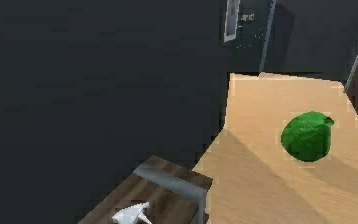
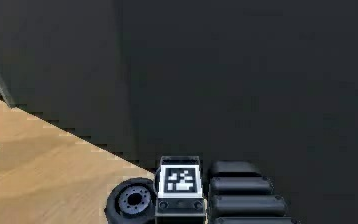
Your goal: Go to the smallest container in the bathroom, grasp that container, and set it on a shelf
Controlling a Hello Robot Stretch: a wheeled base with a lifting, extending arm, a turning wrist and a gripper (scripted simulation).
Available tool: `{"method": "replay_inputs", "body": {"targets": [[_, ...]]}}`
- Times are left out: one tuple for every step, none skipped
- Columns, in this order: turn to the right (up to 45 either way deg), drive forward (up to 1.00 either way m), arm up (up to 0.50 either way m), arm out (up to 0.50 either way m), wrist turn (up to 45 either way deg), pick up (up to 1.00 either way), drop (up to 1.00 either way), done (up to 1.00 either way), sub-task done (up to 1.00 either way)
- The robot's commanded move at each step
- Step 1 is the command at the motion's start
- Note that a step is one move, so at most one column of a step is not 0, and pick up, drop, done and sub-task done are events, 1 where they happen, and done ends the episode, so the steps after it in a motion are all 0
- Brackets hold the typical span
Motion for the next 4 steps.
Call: {"method": "replay_inputs", "body": {"targets": [[6.0, 0.00, 0.00, 0.00, 0.0, 0.00, 0.00, 0.00, 0.00], [-45.0, 0.00, 0.00, 0.00, 0.0, 0.00, 0.00, 0.00, 0.00], [-45.0, 0.00, 0.00, 0.00, 0.0, 0.00, 0.00, 0.00, 0.00], [-27.0, 0.00, 0.00, 0.00, 0.0, 0.00, 0.00, 0.00, 0.00]]}}
